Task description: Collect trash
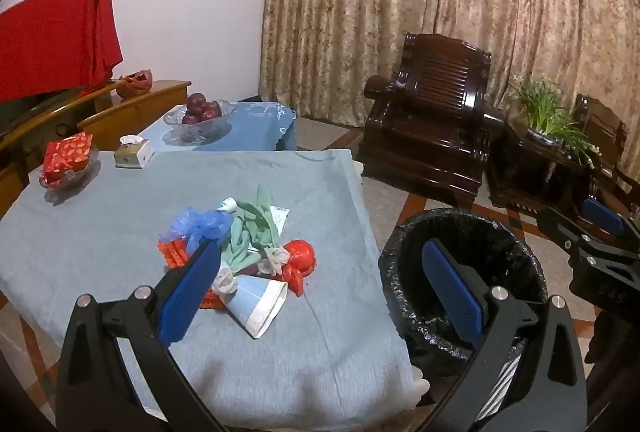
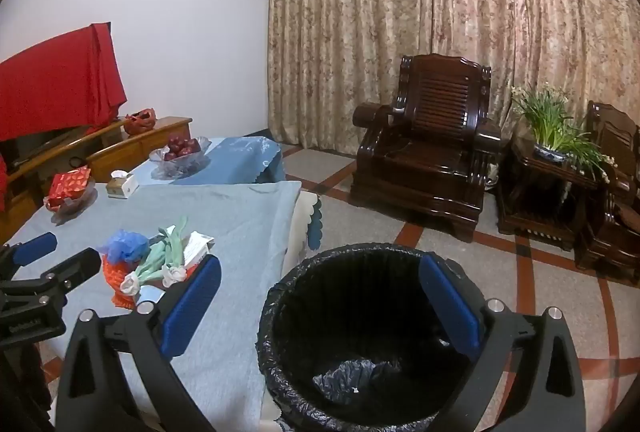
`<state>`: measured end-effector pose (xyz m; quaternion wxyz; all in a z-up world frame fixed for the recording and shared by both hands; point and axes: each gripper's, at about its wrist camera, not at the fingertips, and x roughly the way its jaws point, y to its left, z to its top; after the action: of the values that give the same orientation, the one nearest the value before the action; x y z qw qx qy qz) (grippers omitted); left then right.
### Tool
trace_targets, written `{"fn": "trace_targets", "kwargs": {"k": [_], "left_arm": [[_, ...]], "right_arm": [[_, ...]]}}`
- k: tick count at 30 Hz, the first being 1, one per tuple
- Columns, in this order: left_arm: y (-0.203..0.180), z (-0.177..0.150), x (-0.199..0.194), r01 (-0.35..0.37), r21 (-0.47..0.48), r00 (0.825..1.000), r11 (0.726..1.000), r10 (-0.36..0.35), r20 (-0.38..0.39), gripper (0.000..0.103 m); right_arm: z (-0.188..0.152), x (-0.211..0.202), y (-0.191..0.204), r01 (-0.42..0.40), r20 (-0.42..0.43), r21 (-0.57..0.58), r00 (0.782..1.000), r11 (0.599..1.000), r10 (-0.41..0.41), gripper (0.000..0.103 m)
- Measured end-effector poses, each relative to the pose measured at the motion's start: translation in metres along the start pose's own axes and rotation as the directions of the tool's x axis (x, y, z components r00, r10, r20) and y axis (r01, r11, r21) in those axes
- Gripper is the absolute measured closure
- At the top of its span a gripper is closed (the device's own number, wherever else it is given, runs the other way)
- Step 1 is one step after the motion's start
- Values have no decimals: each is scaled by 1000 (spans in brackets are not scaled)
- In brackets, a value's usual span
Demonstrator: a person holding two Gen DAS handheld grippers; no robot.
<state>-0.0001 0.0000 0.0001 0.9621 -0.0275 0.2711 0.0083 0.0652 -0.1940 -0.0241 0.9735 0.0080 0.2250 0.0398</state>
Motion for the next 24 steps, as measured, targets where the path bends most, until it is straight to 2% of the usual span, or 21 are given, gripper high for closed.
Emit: {"fn": "trace_targets", "kwargs": {"k": [24], "left_arm": [[0,0,-1,-2,0,1000,1000,2,7,5]], "right_arm": [[0,1,1,0,-2,0,1000,1000,0,6]]}}
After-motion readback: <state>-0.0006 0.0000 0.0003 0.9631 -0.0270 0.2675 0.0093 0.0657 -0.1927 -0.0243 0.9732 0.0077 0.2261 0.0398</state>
